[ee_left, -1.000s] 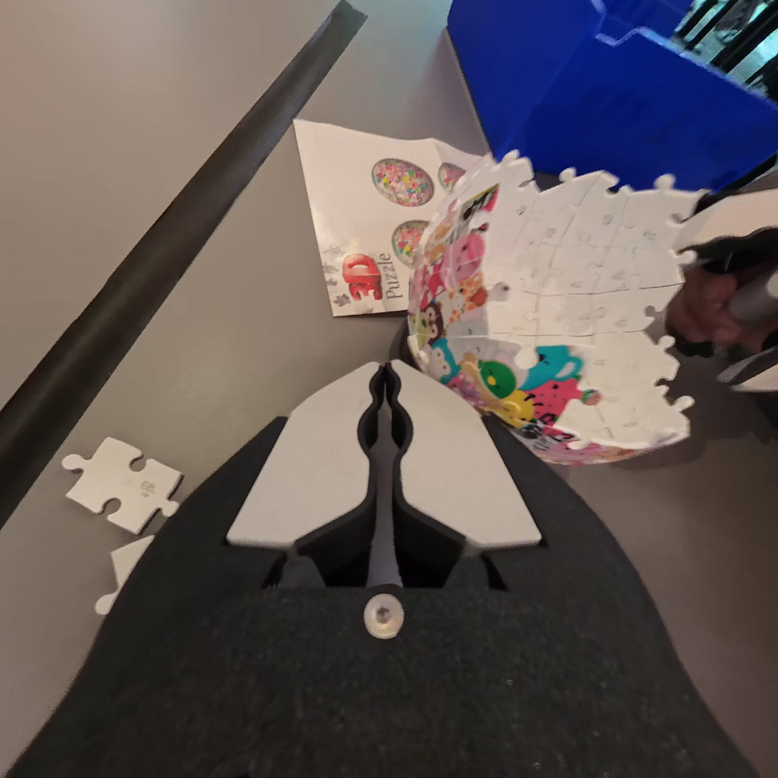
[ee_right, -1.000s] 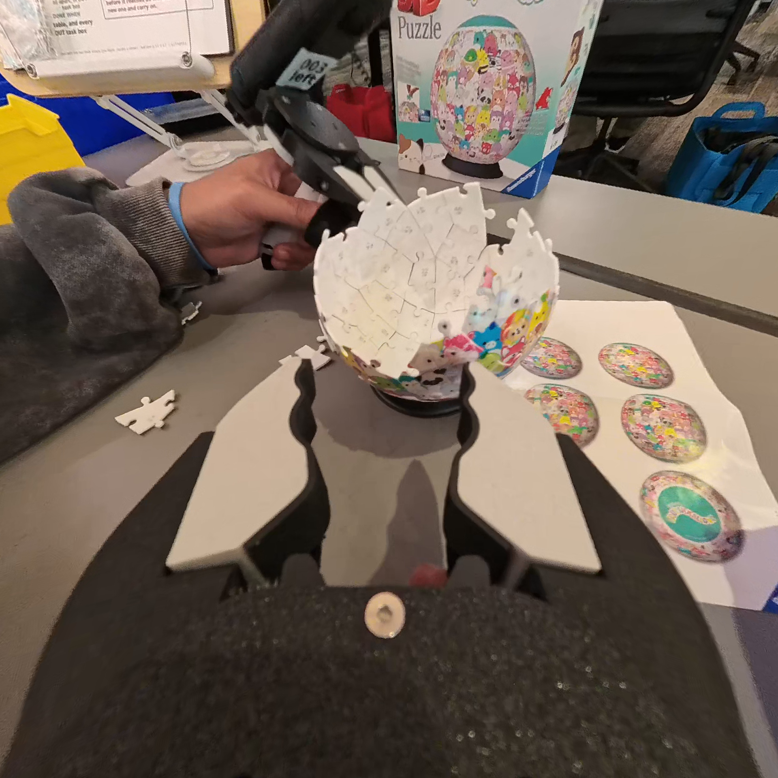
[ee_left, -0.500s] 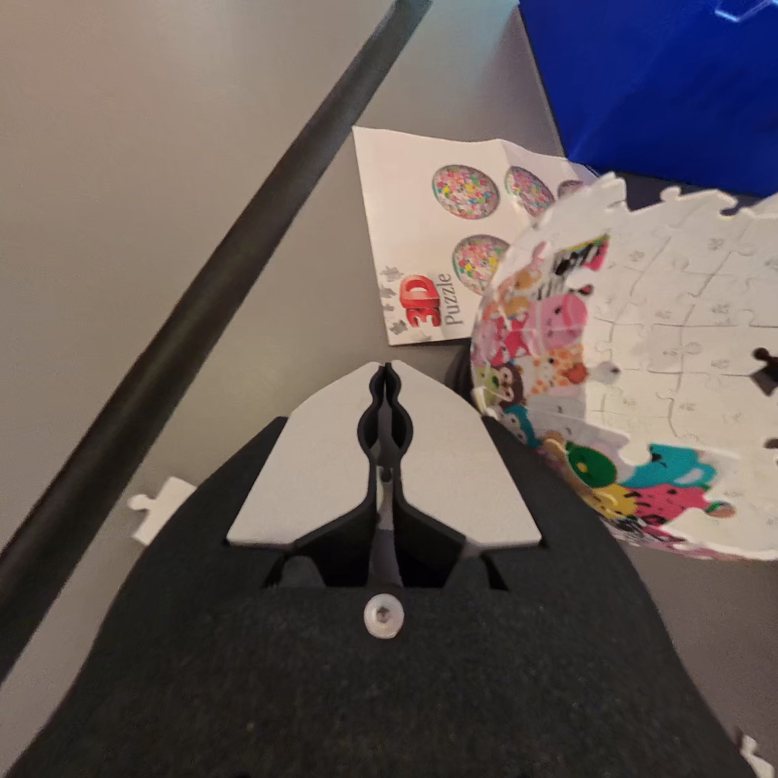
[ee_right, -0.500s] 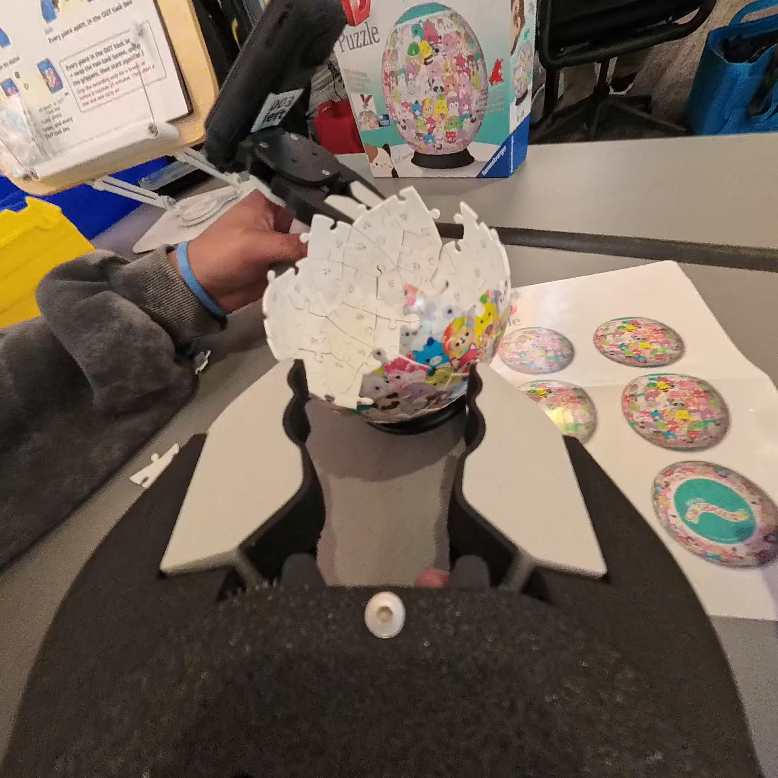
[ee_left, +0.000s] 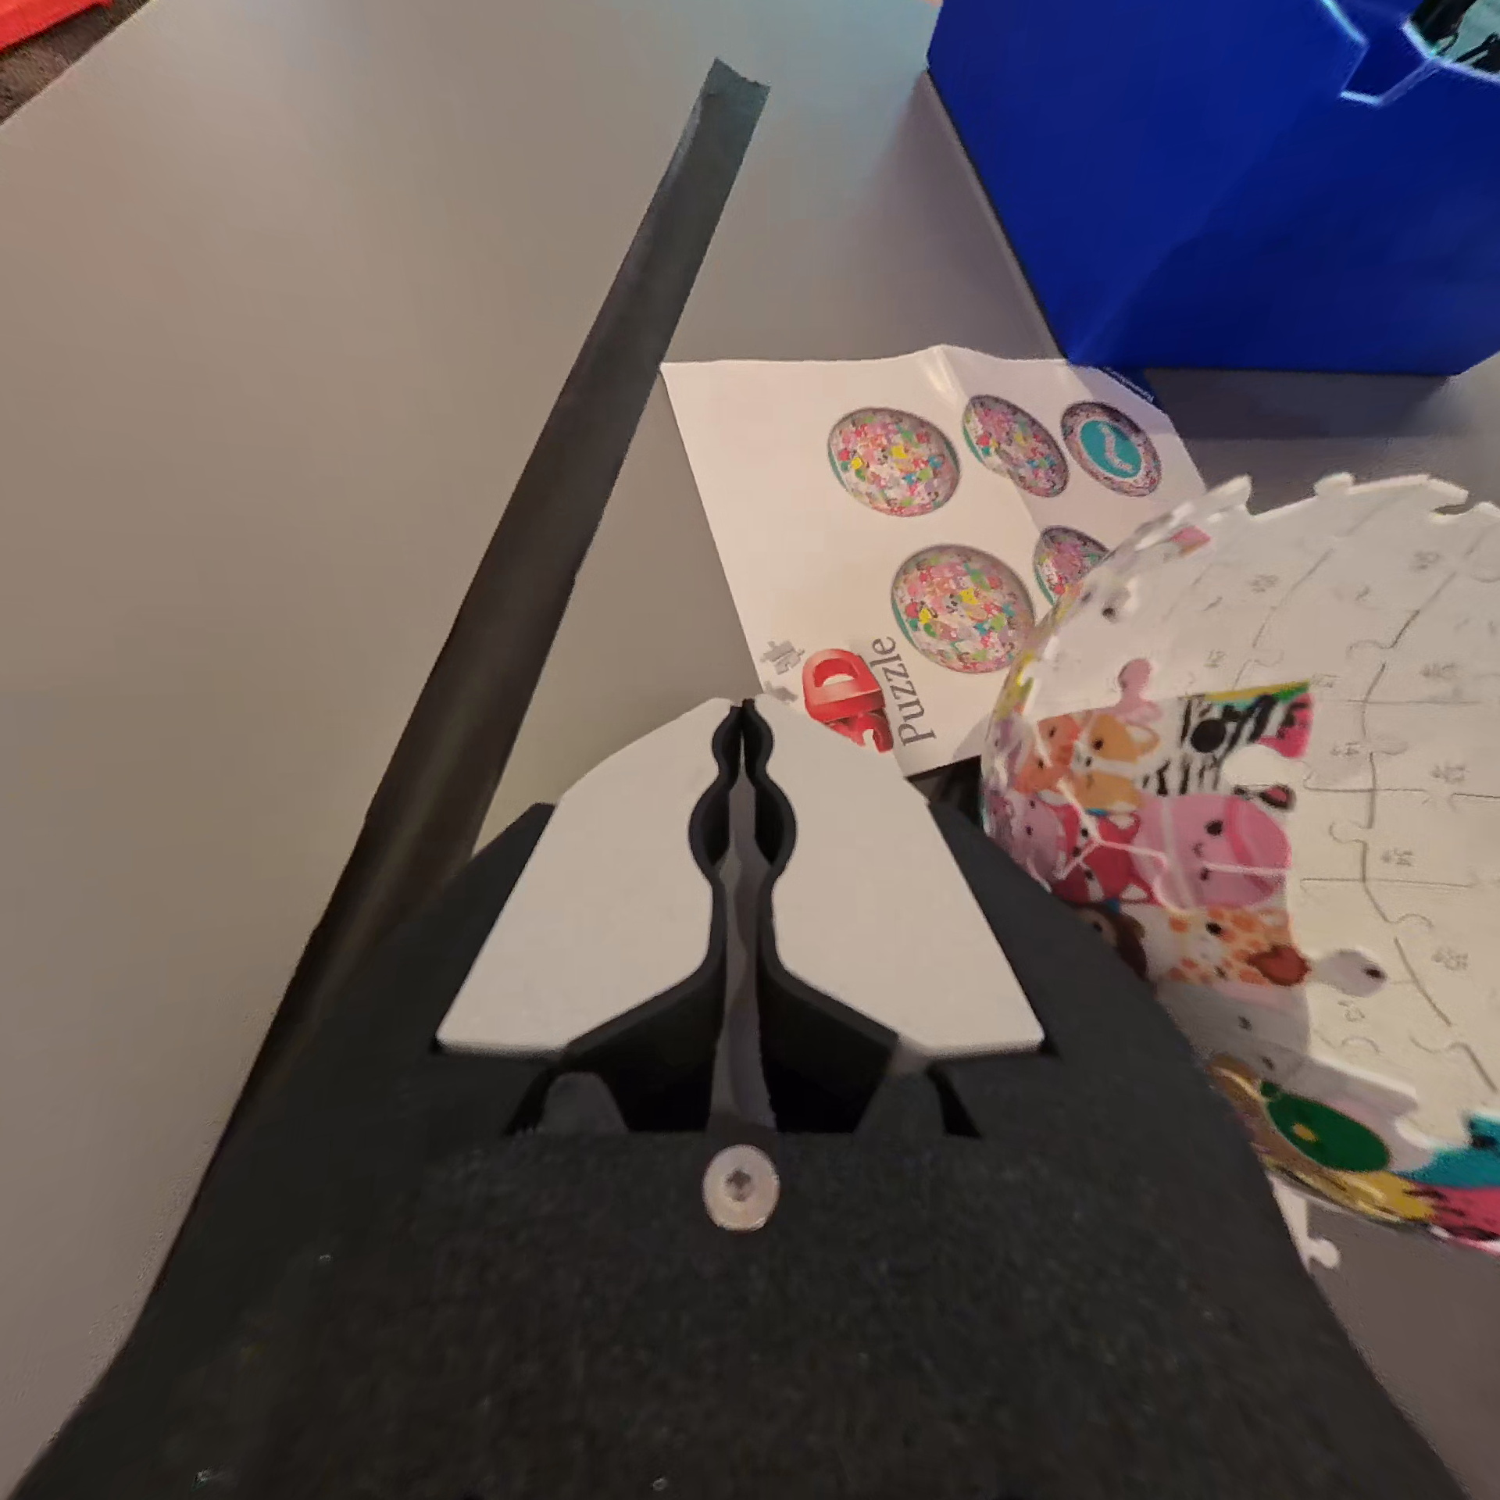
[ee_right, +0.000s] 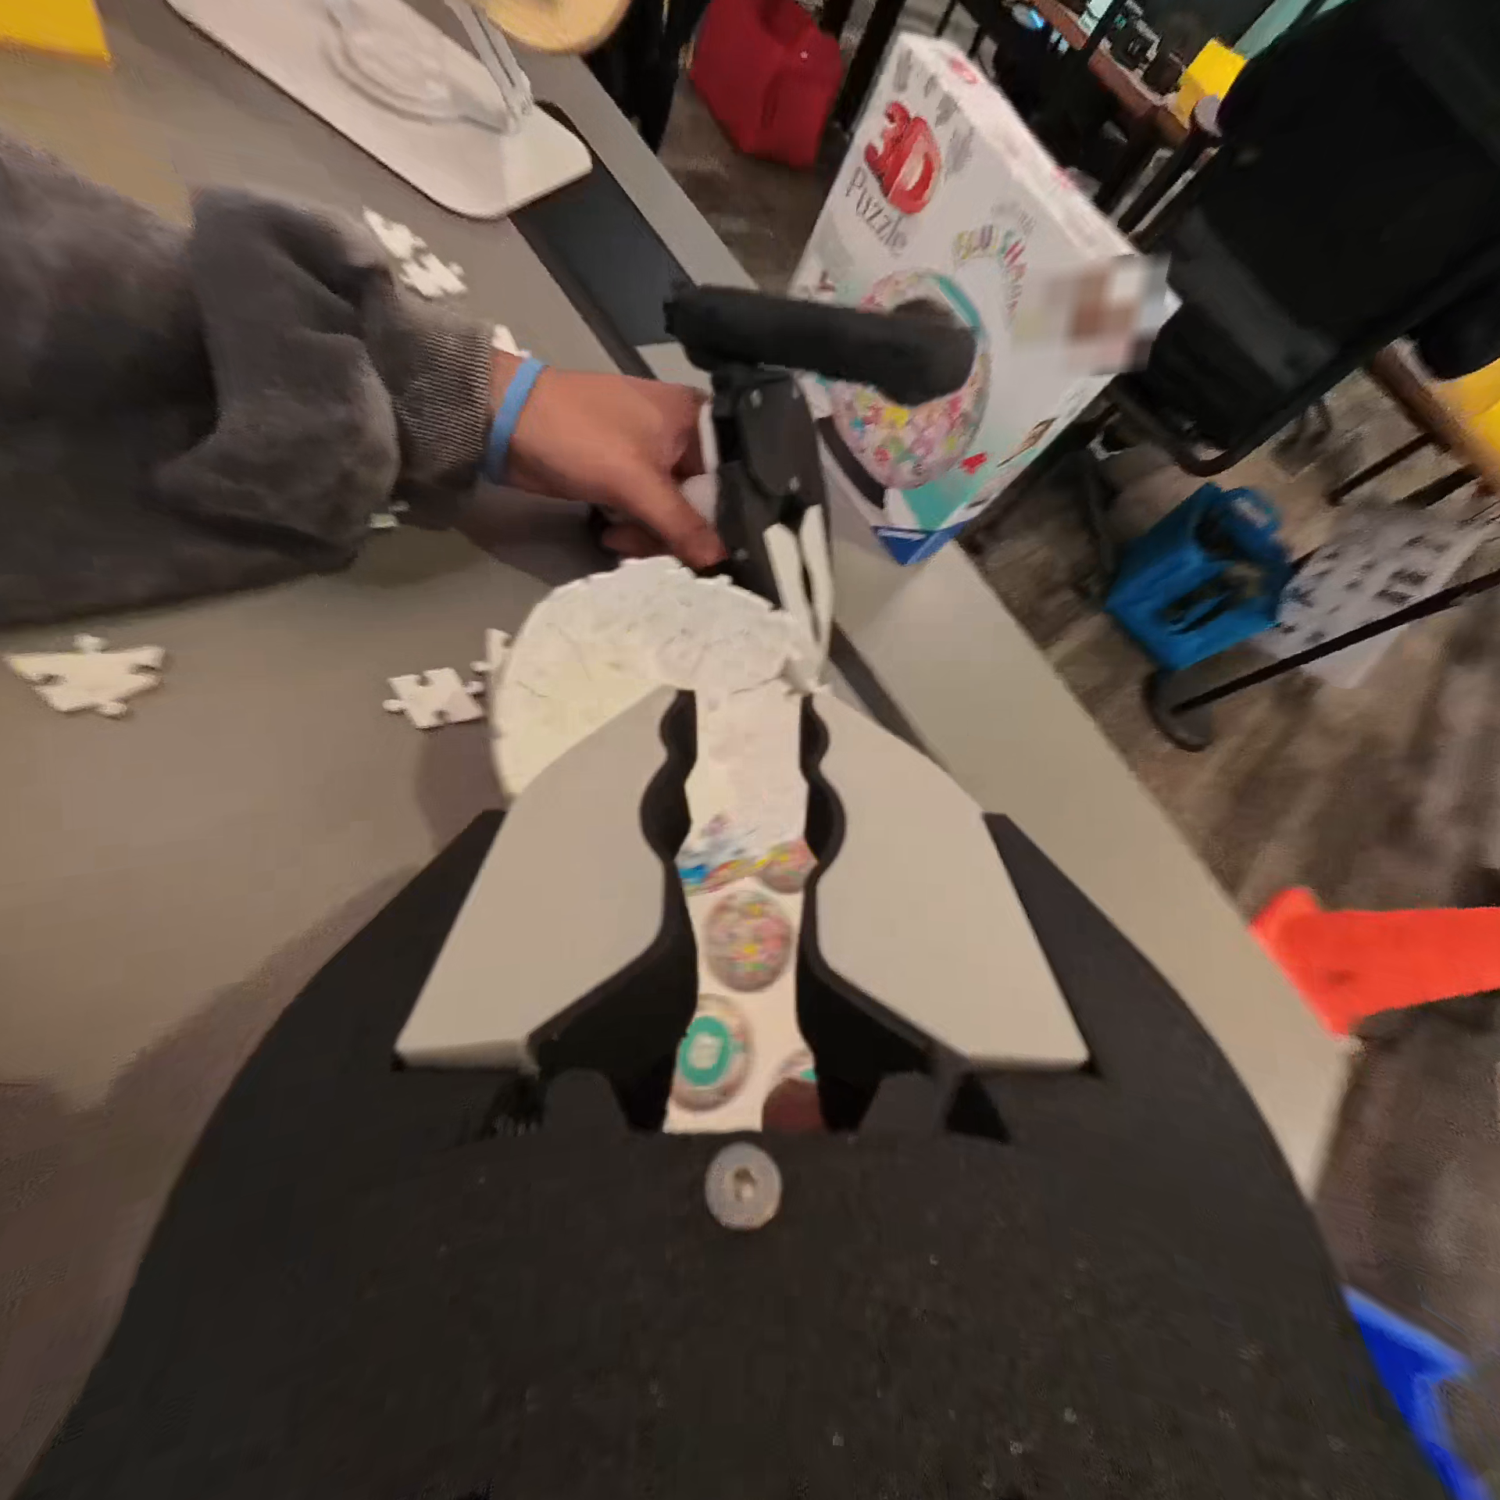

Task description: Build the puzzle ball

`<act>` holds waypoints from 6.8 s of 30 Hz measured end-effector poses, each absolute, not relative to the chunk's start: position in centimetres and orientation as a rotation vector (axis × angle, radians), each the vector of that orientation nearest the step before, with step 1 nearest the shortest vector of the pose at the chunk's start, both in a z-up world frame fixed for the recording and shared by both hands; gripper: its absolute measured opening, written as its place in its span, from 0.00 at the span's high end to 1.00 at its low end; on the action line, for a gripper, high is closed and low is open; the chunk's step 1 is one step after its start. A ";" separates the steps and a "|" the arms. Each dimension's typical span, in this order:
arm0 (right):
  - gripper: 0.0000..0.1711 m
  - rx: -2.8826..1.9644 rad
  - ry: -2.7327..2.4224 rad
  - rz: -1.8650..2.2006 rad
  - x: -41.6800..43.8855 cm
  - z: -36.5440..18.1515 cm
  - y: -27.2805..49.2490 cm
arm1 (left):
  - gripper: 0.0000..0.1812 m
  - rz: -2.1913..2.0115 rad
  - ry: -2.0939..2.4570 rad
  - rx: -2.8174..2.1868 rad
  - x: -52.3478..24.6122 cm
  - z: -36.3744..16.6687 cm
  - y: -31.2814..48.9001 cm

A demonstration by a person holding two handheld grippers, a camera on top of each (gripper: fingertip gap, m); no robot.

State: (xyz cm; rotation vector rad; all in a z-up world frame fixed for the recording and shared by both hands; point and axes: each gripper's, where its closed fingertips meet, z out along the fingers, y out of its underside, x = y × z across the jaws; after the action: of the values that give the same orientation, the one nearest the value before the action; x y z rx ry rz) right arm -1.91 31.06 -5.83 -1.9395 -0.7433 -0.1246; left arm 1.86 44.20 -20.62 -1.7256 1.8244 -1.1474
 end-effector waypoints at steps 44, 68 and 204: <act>0.66 -1.876 -0.315 0.195 -8.7 -13.9 15.1 | 0.63 -0.485 1.721 -1.861 -25.3 -20.9 24.1; 0.68 -1.941 -0.338 0.225 -8.8 -15.5 15.1 | 0.69 -0.689 1.516 -1.862 -24.2 -19.6 26.5; 0.69 -2.019 -0.608 0.367 -12.7 -17.8 15.2 | 0.80 -0.412 0.821 -2.380 -22.3 -22.3 21.8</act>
State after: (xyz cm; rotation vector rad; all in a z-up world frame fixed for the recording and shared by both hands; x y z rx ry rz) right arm -12.69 15.15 -17.83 -2.0192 -0.6080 0.3674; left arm -22.29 21.75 -22.32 -2.3798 0.8210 -0.4123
